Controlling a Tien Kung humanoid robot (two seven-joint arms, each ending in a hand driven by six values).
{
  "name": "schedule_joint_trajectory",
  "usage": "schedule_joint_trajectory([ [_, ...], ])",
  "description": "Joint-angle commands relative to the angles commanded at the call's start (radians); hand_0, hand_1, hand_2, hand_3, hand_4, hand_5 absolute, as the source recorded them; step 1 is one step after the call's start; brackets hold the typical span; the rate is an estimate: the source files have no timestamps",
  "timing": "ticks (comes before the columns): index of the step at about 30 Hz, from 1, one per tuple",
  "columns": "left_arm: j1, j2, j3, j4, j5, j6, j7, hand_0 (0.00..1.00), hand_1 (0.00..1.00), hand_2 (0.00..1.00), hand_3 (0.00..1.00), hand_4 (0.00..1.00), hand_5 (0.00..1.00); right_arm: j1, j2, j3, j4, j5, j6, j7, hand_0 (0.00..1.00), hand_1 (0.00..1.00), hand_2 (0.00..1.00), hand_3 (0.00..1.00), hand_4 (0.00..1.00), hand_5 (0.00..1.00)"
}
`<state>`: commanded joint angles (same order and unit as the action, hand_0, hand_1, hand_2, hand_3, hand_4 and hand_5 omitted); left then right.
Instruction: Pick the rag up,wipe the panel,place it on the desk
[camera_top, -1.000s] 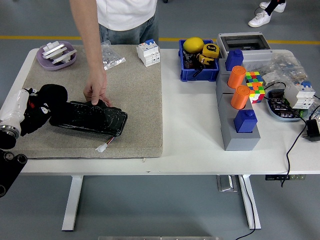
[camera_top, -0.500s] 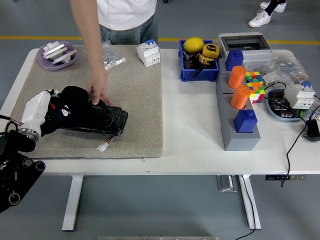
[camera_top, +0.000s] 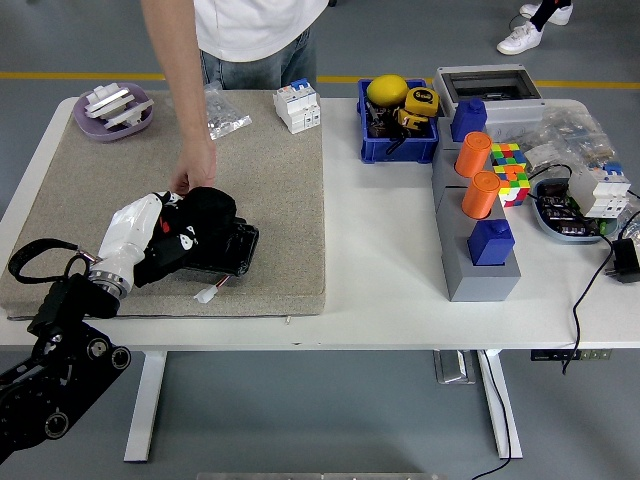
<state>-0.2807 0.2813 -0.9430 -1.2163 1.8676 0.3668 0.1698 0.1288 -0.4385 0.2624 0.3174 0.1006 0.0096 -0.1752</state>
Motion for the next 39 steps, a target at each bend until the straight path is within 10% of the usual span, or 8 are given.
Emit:
schedule_joint_trajectory([
  [15, 0.006, -0.019, 0.095, -0.054, -0.016, 0.002, 0.014, 0.231, 0.166, 0.573, 0.549, 0.088, 0.002, -0.001, 0.000, -0.003, 0.000, 0.000, 0.000, -0.001, 0.784, 0.488, 0.684, 0.630, 0.998, 0.530],
  [39, 0.006, -0.021, -0.044, 0.046, 0.014, 0.040, 0.045, 0.233, 0.170, 0.560, 0.538, 0.099, 0.002, -0.001, 0.001, 0.015, 0.002, -0.014, -0.001, -0.001, 0.784, 0.488, 0.684, 0.630, 0.998, 0.530],
])
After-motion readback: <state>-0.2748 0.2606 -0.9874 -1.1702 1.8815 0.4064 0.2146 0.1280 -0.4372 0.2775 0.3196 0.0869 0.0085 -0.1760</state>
